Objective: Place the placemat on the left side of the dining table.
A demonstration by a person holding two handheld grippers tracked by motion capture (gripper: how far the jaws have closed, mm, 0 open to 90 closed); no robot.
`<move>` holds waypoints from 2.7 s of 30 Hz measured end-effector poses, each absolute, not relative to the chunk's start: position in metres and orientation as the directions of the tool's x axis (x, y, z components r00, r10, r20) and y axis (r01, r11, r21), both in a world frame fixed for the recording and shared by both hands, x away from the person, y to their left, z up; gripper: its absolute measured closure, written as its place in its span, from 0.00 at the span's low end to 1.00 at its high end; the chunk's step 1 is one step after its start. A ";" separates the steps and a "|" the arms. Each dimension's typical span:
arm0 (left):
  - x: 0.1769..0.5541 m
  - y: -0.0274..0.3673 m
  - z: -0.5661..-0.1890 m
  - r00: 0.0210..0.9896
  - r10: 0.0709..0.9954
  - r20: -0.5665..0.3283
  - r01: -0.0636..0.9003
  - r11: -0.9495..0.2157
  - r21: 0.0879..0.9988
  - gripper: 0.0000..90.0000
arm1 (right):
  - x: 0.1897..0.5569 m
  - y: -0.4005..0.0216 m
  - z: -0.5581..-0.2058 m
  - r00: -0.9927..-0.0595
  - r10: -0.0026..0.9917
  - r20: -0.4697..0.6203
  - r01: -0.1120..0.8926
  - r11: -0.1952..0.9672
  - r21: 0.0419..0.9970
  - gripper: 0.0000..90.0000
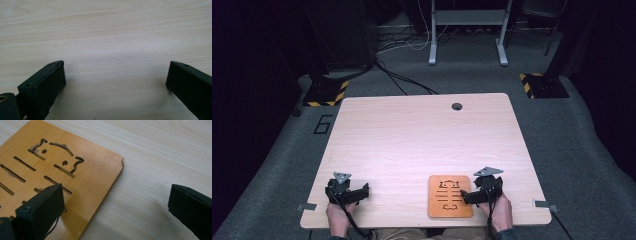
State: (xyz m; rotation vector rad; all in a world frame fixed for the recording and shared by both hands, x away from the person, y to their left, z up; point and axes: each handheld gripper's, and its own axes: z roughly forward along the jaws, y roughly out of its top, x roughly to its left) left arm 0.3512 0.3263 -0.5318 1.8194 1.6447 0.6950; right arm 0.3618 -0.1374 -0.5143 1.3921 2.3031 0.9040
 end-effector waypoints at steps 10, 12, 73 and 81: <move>0.351 0.326 -0.532 0.103 0.995 -0.004 0.690 -0.068 0.720 0.03 | 0.363 -0.142 -0.514 -0.479 0.875 0.068 0.690 0.327 0.646 0.00; 0.351 0.326 -0.532 0.102 0.995 -0.004 0.690 -0.068 0.720 0.03 | 0.363 -0.142 -0.514 -0.478 0.876 0.069 0.690 0.326 0.646 0.00; 0.352 0.326 -0.532 0.101 0.995 -0.002 0.690 -0.068 0.721 0.03 | 0.370 -0.157 -0.515 -0.522 0.847 0.099 0.699 0.359 0.619 0.00; 0.351 0.325 -0.532 0.091 0.996 -0.008 0.691 -0.057 0.720 0.02 | 0.368 -0.161 -0.516 -0.507 0.856 0.103 0.699 0.338 0.630 0.00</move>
